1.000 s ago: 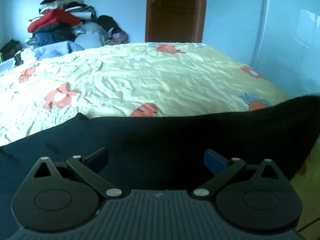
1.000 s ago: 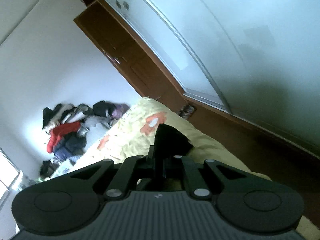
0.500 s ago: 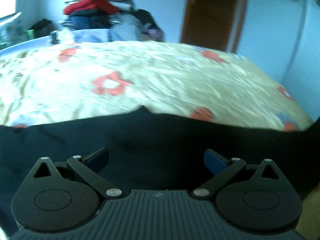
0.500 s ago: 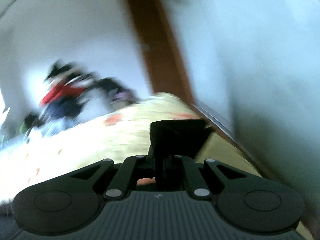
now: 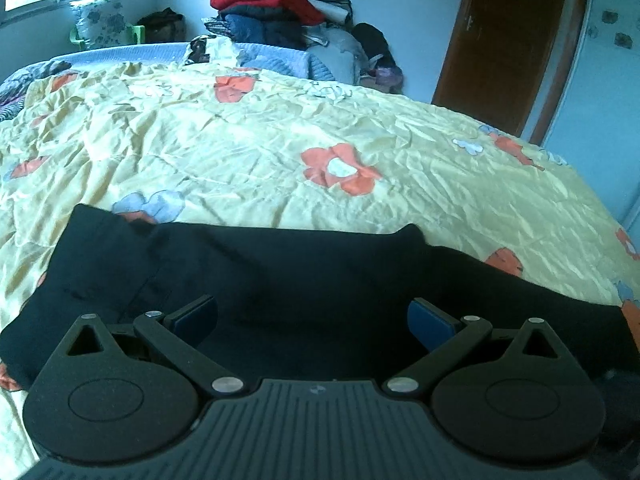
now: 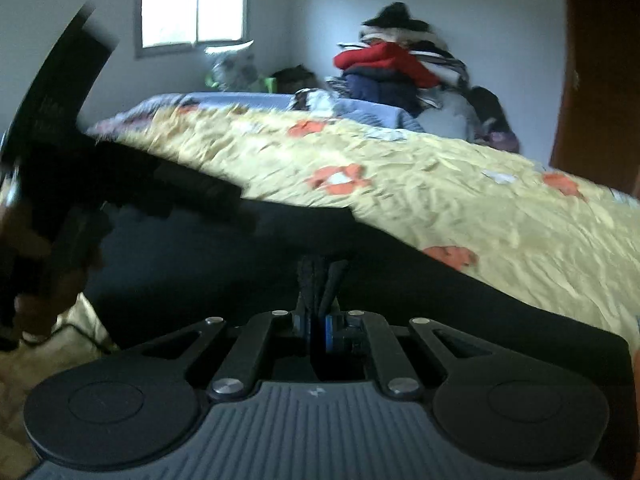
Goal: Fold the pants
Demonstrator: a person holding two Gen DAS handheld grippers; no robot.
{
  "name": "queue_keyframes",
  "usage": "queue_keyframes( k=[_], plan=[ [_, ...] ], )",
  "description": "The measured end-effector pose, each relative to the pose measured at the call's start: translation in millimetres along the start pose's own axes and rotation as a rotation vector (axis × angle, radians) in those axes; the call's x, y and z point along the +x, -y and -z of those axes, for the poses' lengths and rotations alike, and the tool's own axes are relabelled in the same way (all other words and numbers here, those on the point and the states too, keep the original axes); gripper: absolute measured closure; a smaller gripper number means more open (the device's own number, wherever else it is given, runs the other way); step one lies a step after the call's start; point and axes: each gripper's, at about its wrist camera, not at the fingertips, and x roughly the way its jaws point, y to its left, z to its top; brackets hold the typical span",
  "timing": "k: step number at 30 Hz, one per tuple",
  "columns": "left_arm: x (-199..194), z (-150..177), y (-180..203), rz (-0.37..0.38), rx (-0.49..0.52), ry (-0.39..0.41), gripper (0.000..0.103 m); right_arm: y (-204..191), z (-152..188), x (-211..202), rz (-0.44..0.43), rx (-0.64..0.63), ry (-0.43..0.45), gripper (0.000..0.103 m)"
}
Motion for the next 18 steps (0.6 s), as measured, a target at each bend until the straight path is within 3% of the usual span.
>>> queue_keyframes(
  k=[4, 6, 7, 10, 12, 14, 16, 18],
  plan=[
    [7.5, -4.0, 18.8, 0.031, 0.019, -0.002, 0.001, -6.9, 6.0, 22.1, -0.025, -0.02, -0.065, 0.088],
    [13.6, -6.1, 30.0, 0.054, 0.048, -0.021, 0.001, -6.4, 3.2, 20.2, -0.036, -0.018, -0.059, 0.07],
    [14.9, -7.2, 35.5, 0.061, 0.065, -0.03, 0.001, -0.5, 0.7, 11.7, -0.05, -0.003, -0.054, 0.066],
    [14.4, -8.0, 50.9, 0.085, 0.118, -0.021, 0.001, 36.1, -10.6, -35.1, -0.127, 0.127, 0.094, 0.064],
    [14.7, -7.0, 61.8, 0.101, 0.156, -0.013, 0.001, 74.8, -13.0, -59.9, -0.055, 0.206, 0.155, 0.064],
    [17.1, -4.1, 76.9, 0.123, 0.203, -0.025, 0.001, 119.1, -8.4, -59.4, 0.035, 0.266, 0.058, 0.062],
    [23.5, 3.4, 93.2, 0.143, 0.269, -0.044, 0.001, 151.1, 2.9, -37.4, 0.058, 0.309, -0.112, 0.062],
    [31.5, 12.4, 107.5, 0.122, 0.325, -0.066, 0.002, 172.1, 19.0, -14.9, 0.066, 0.319, -0.182, 0.065]
  ],
)
